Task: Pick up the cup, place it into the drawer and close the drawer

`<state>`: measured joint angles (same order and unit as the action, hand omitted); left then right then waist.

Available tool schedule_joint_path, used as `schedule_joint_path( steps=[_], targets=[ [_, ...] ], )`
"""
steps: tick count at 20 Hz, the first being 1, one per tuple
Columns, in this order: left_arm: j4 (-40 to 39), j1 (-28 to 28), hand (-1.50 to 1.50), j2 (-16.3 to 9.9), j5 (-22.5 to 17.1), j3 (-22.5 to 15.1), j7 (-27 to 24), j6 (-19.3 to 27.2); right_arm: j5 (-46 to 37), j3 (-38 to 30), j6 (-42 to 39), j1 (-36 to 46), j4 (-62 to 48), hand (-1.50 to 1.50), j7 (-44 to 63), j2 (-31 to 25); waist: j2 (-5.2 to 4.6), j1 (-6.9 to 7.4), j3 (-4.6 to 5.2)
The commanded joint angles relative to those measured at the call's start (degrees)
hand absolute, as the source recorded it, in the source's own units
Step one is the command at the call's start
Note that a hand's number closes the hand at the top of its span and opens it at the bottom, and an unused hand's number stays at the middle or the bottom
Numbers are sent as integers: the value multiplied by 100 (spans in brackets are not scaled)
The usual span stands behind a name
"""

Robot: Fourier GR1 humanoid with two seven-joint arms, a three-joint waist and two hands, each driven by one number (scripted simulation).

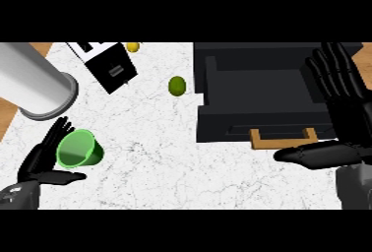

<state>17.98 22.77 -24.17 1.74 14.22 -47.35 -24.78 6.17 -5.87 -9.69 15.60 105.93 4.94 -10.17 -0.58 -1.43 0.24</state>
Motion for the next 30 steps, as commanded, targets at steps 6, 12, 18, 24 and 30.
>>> schedule_joint_path(
  steps=[6,12,18,24,30],
  targets=[
    [-493,57,-150,248,127,-53,-1077,-341,183,-145,-54,274,-111,-150,217,-114,-25,-25,12],
    [-563,97,-150,38,275,-153,-1325,-433,0,-14,-52,142,-161,-150,42,-50,-30,-21,13],
    [-661,286,-150,257,214,-98,-1328,-405,-88,155,36,107,47,-150,190,55,-45,-96,24],
    [-630,513,-150,531,159,-162,-1128,-947,222,-188,-257,190,-244,-150,-26,-198,-55,-85,17],
    [-178,308,150,739,232,-204,-1951,-69,200,-165,-39,288,95,-150,433,-175,-41,-94,29]
  ],
)
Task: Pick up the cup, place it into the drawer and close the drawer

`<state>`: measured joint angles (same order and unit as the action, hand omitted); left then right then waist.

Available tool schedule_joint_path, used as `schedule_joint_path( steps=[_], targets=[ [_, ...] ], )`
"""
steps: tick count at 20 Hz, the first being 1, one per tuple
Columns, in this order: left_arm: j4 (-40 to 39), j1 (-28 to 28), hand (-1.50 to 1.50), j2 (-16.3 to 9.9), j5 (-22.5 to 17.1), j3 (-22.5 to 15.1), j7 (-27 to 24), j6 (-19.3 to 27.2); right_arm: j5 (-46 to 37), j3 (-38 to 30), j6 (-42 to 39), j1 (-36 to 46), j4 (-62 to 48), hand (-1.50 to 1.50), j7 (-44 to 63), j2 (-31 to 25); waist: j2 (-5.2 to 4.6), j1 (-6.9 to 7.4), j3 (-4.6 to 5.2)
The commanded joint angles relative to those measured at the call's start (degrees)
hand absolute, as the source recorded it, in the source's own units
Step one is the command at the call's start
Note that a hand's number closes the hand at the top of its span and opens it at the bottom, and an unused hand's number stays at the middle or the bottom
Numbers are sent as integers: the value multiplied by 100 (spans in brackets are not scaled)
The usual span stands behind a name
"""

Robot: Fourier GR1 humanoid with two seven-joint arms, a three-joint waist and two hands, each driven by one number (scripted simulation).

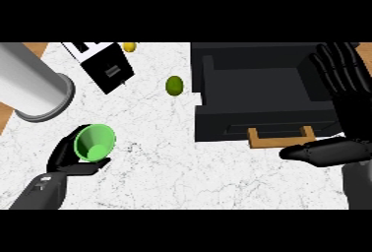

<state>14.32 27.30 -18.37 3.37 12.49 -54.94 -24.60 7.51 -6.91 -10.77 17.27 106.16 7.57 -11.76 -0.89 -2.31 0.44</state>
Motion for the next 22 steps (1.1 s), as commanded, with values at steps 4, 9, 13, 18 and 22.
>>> schedule_joint_path(
  steps=[4,9,13,18,22],
  targets=[
    [375,-93,150,148,117,67,-1462,924,-120,-50,52,20,-109,-150,-105,-19,17,106,-19],
    [321,170,150,283,-449,532,-1383,425,94,-142,-41,-100,-73,-150,-34,-39,12,52,-16],
    [491,199,150,1221,-759,906,-1475,1878,143,-252,-75,119,-117,-150,55,-187,38,114,-26],
    [850,698,150,1015,-697,684,-1105,1164,45,-197,-40,-106,0,-150,-36,-102,67,160,-38],
    [1437,1041,150,1373,-604,382,-502,1501,174,-394,-235,-100,-183,-150,-159,-291,93,208,-47]
  ],
)
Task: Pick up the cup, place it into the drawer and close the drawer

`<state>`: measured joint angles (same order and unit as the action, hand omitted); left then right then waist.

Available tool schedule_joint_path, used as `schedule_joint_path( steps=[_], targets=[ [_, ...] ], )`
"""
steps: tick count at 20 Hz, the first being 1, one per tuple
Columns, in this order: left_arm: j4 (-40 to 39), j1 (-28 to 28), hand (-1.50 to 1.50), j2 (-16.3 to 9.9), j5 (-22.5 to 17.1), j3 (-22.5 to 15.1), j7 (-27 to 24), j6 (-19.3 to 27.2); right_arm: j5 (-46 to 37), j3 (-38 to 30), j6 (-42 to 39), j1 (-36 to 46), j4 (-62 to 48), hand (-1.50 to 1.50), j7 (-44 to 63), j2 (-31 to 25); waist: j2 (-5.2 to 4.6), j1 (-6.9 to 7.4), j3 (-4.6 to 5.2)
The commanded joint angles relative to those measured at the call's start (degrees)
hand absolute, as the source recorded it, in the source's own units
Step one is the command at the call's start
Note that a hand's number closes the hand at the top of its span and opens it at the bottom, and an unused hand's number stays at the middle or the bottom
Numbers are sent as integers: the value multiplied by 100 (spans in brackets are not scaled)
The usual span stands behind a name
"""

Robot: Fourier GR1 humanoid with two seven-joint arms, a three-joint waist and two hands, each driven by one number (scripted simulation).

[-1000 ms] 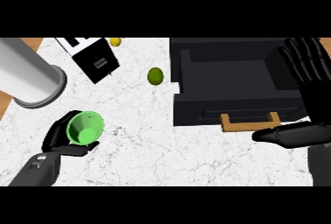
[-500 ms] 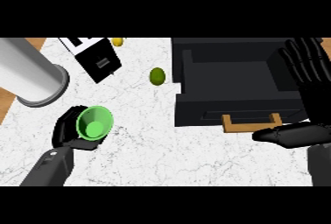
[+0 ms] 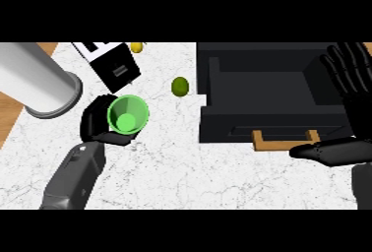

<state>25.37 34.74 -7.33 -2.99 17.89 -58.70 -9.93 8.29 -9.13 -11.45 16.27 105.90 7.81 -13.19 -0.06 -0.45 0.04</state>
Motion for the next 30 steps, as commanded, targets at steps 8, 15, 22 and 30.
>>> schedule_joint_path(
  steps=[8,15,22,30],
  targets=[
    [2008,1022,150,642,-10,-701,2039,462,-366,59,130,-213,-124,-150,-201,70,52,129,-12],
    [2395,2309,150,730,-442,-1532,3422,1639,-182,-107,5,132,-593,-150,-370,-21,24,10,-12],
    [1165,3529,150,733,-642,-1911,4070,2550,-152,-32,-79,-197,-188,-150,-440,32,-27,-179,-9],
    [-270,4238,150,733,-1043,-2610,4380,3000,-150,67,-70,90,-338,-150,-438,91,-108,-406,-15]
  ],
)
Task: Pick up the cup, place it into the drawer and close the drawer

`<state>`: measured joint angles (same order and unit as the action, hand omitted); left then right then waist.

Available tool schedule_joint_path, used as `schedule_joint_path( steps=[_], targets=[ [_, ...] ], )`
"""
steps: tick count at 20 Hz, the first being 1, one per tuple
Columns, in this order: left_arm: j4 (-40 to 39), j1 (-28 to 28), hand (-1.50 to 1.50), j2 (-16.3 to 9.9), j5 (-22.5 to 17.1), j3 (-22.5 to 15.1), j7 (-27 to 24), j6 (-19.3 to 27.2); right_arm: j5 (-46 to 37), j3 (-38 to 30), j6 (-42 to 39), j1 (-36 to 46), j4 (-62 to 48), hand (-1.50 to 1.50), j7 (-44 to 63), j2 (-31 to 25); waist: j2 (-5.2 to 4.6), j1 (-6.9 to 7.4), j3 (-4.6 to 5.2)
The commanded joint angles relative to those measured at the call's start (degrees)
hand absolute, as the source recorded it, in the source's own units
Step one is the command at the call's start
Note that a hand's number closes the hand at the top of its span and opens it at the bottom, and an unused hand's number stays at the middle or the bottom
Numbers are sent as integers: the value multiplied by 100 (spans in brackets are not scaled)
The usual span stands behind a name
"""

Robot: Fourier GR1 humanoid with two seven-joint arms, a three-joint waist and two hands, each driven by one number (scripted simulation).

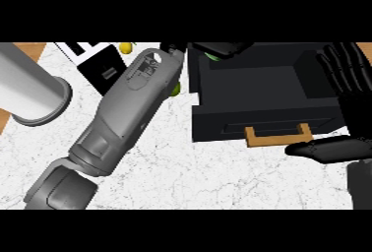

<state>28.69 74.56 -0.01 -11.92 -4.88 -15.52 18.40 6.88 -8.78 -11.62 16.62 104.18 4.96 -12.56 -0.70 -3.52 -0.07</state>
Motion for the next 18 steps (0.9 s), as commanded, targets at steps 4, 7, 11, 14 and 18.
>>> schedule_joint_path(
  steps=[4,7,11,14,18],
  targets=[
    [-1006,361,150,1,-322,-798,272,44,-19,101,-51,458,-373,-150,-57,7,-119,-311,-8],
    [-1081,100,150,1,-426,-1247,327,-269,112,103,-155,551,-293,-150,-14,-34,-140,-524,-10],
    [-1221,71,150,1,-592,-1419,456,-387,82,248,-125,549,-219,-150,-4,89,-175,-662,-8],
    [-1107,-68,-150,1,-666,-1662,297,-240,79,381,-77,742,-241,-150,117,188,-205,-821,-4],
    [-863,-269,-150,1,-1179,-1494,-40,-326,398,573,-501,717,-342,-150,-151,283,-229,-830,-2]
  ],
)
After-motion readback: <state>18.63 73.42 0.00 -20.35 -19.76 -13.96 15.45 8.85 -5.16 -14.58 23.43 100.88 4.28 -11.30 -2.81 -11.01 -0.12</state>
